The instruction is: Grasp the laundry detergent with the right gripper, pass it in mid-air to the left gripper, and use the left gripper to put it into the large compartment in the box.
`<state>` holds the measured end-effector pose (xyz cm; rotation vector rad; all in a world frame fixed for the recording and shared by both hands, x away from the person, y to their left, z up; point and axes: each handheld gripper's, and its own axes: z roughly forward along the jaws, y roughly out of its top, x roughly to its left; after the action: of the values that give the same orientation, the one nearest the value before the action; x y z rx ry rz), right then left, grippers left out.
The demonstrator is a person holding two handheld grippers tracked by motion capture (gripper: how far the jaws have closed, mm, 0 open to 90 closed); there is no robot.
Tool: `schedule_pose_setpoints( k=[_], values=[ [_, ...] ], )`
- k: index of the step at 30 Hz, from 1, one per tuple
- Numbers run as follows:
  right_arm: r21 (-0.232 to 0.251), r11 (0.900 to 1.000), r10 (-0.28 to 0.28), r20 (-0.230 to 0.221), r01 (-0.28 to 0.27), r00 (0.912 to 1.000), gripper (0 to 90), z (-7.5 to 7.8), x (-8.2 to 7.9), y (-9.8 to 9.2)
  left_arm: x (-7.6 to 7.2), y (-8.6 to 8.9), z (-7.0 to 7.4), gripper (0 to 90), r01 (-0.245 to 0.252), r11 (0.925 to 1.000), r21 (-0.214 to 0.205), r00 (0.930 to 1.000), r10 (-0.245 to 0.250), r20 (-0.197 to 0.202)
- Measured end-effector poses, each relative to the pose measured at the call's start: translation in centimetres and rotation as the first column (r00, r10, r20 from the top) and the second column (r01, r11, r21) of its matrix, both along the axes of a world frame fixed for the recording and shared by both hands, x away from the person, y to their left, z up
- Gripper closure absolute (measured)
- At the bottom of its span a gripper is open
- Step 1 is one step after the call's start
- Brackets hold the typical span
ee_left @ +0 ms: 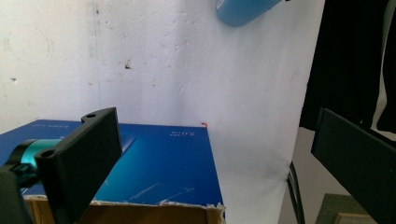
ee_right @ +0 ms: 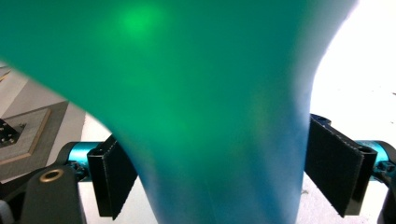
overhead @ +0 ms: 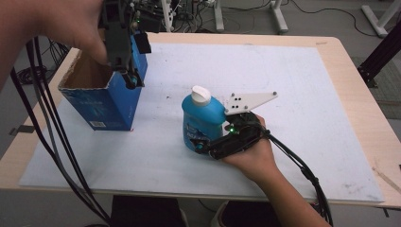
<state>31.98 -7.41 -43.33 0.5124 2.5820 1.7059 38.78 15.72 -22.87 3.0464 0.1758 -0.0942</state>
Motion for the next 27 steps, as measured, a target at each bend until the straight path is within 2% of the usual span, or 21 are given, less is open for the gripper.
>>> schedule_pose_setpoints(
  k=[7,9,27],
  values=[
    [0.002,0.9999,-0.010,0.003,0.010,0.9999,19.4,-0.16,0.07,0.06,0.02,0.00,-0.04,1.7,-0.002,1.0000,0.002,1.0000,0.002,-0.003],
    [0.005,1.0000,-0.007,0.005,0.007,1.0000,24.1,-0.14,0.09,0.03,0.02,-0.01,-0.07,1.7,-0.002,1.0000,0.000,1.0000,0.002,-0.003],
    [0.011,0.9999,-0.010,0.026,0.010,0.9996,29.7,-0.22,-0.04,0.15,0.19,-0.17,-0.24,1.7,-0.001,0.9999,0.010,1.0000,0.001,-0.005]
  ],
)
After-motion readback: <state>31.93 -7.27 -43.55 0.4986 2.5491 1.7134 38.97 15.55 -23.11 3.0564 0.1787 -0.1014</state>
